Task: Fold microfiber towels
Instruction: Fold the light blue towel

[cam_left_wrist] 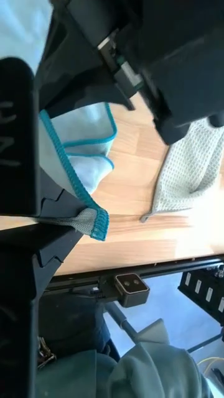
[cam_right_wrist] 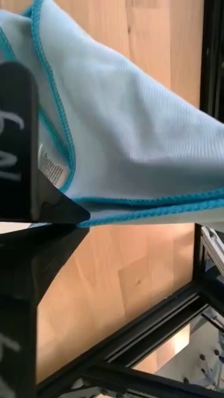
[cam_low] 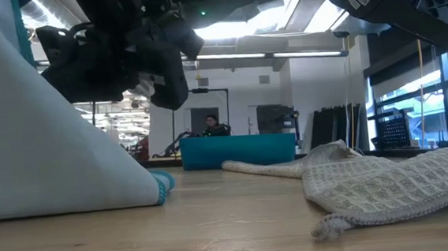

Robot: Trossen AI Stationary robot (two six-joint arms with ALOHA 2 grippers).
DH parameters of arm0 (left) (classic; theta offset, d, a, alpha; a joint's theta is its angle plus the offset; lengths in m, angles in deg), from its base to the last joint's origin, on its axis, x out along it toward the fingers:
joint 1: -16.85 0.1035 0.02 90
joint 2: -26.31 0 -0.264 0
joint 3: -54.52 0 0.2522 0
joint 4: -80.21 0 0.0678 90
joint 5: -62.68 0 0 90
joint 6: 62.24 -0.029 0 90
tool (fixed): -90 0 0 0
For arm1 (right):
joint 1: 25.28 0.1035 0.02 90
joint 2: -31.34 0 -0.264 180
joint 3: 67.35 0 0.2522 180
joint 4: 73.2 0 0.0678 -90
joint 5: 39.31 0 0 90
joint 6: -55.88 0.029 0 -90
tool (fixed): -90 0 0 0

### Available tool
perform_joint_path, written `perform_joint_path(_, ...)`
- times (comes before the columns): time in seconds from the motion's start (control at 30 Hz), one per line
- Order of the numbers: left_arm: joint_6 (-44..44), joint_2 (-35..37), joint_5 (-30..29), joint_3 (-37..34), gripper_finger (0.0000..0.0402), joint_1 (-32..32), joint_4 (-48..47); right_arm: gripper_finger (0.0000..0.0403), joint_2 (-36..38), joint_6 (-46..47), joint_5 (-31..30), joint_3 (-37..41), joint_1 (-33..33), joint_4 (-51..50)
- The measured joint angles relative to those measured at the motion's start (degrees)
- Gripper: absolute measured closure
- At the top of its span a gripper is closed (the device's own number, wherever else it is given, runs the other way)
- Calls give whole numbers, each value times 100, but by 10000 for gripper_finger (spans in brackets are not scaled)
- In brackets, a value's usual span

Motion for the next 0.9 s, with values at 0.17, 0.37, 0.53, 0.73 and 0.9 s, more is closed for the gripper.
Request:
perform_joint_path(0.17, 293, 0, -9, -6, 402, -45, -237, 398, 5, -4, -107, -6, -95, -141)
perform_joint_path(0.37, 746, -2, -34, -11, 402, -138, -637, 399, 52, -137, -547, -155, -200, -646)
perform_joint_path(0.53, 1167, -4, 42, -15, 402, -143, -979, 399, 201, -163, -779, -153, -282, -1040)
perform_joint_path(0.73, 1584, -2, 42, -15, 402, -141, -1450, 398, 313, -163, -1071, -157, -318, -1623)
perform_joint_path(0.9, 2006, -2, 132, -2, 401, -157, -1969, 398, 361, -125, -1445, -153, -346, -2252)
